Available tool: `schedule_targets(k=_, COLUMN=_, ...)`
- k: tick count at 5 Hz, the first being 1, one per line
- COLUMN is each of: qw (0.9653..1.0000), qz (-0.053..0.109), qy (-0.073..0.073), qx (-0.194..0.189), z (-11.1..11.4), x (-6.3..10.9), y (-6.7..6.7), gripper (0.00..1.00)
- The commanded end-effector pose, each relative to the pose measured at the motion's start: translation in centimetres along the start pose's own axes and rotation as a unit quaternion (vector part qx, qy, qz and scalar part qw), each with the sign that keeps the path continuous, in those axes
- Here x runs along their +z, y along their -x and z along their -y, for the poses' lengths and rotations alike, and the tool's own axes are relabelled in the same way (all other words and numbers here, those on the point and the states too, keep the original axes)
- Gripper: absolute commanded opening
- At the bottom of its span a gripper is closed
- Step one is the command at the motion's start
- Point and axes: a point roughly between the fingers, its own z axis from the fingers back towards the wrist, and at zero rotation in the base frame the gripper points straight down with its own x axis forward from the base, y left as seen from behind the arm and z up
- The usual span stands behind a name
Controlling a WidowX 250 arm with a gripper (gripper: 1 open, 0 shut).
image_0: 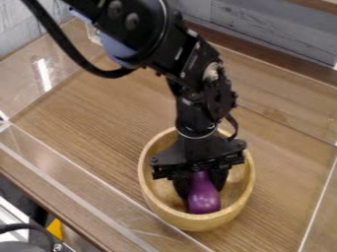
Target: Remove the purple eggplant from inside the brown bowl and put it on the table
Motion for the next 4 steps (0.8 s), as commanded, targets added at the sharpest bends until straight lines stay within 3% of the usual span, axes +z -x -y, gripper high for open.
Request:
schedule_targets(k=1, qw=0.9999, qz=0.002, qy=0.012, qx=-0.003, z=0.67, x=0.75, y=-0.23, gripper=0.00)
schedule_targets(k=4, qw=0.9998, qz=-0.007, qy=0.010, qx=-0.013, z=0.71, x=1.59, y=-0.04, gripper=0.00)
